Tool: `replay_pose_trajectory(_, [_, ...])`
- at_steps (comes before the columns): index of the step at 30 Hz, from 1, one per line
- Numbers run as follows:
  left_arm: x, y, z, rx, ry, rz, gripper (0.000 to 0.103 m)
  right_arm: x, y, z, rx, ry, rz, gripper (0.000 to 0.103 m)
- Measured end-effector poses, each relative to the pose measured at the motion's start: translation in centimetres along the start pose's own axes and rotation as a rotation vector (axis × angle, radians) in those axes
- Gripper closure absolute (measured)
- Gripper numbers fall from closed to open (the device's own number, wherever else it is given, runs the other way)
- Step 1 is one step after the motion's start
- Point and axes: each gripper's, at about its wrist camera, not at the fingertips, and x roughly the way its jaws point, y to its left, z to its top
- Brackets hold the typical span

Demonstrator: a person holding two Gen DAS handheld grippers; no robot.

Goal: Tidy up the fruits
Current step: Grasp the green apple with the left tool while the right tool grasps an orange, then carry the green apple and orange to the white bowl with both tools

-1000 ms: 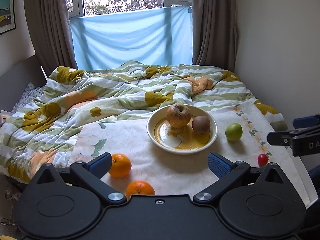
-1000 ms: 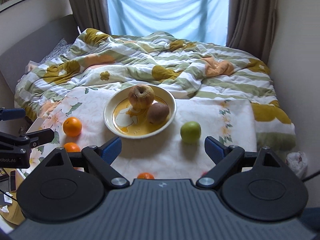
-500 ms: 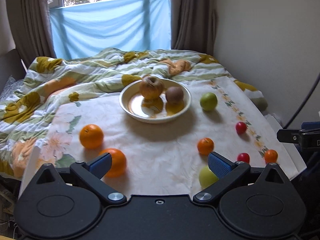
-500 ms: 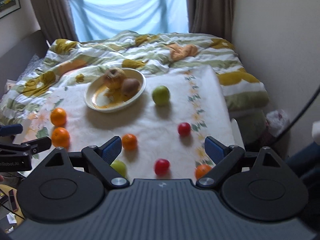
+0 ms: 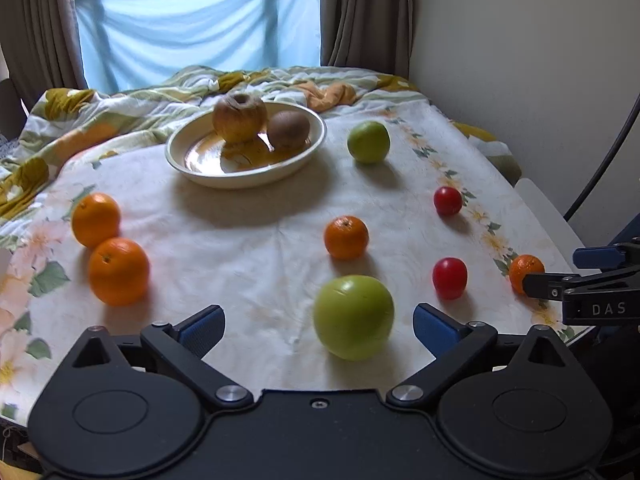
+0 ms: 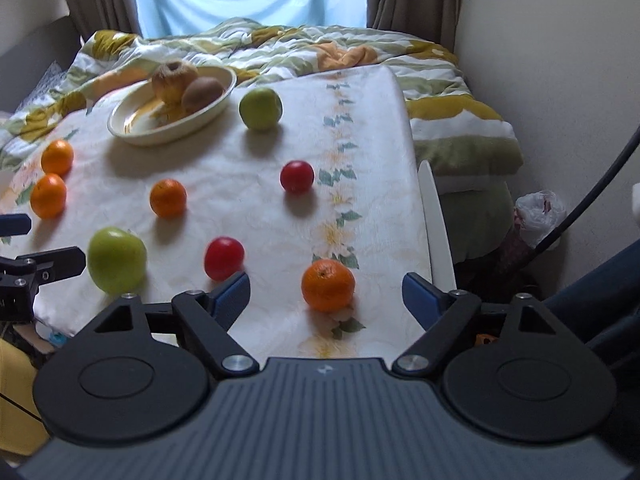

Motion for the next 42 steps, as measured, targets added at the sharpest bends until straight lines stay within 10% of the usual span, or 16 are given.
replay_pose_trajectory(12, [3.3,-1.5,-0.4,-0.068,0.051,-0.001,0.045,3.1,-0.8,-0.8,-0.071,0.034,0.049,0.024])
replay_pose_trajectory(28, [2.9,-1.9,-0.8,-0.088,0.048,0.037,0.046,3.6,-1.2,-0.7,-0.095,0.029,0.093,0.05])
replay_pose_trajectory(42, [-0.2,-0.9,-0.6,-0.144,0.019,0.061,0.046,2.2,-0.9,0.4,-0.111,0.008,0.115,0.052])
